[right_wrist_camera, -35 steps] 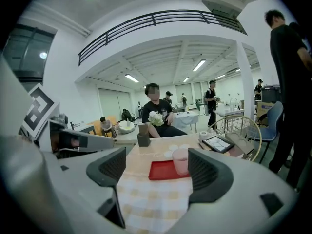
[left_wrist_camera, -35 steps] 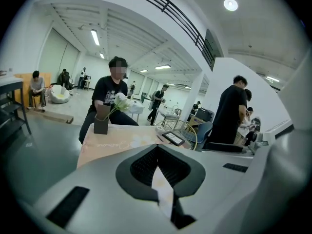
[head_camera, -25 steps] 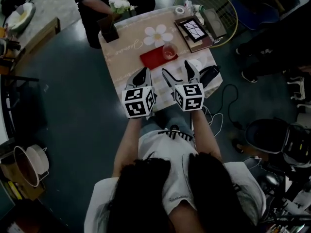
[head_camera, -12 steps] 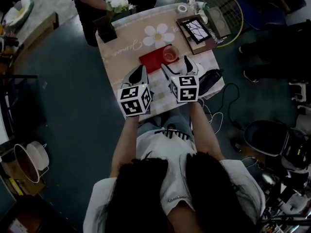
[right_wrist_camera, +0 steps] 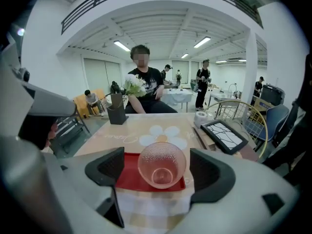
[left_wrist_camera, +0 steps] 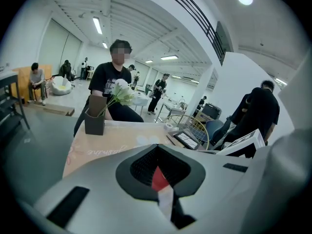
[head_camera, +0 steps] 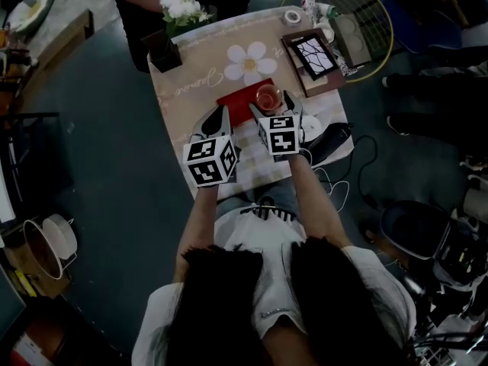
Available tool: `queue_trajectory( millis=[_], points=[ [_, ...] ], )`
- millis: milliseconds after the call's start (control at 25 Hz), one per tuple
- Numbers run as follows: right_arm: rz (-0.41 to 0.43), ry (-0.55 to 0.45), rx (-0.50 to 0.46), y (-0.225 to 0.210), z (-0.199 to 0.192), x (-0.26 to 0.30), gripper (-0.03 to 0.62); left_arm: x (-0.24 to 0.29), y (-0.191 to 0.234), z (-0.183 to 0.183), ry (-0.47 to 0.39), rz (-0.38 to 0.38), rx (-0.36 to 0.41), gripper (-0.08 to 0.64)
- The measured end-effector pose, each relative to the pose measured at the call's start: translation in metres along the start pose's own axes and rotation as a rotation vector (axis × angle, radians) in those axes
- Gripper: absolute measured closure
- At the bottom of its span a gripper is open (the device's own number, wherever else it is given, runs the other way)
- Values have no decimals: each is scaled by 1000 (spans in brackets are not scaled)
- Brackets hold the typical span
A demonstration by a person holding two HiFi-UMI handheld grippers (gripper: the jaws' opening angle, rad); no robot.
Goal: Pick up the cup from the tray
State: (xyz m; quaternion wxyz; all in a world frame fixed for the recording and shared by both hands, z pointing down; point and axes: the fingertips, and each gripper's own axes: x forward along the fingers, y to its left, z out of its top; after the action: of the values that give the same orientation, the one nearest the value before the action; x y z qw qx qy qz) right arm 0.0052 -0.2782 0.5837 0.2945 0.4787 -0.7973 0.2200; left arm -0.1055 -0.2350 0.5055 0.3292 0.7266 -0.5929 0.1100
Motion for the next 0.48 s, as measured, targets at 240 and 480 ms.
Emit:
queue_trajectory(
  millis=[240, 480],
  points=[
    [2, 56, -14, -6, -7, 24, 187, 13, 9, 1, 21, 34, -13, 554],
    [9, 99, -57, -7, -11, 34, 189, 25, 6, -2, 37, 38, -12, 554]
  ],
)
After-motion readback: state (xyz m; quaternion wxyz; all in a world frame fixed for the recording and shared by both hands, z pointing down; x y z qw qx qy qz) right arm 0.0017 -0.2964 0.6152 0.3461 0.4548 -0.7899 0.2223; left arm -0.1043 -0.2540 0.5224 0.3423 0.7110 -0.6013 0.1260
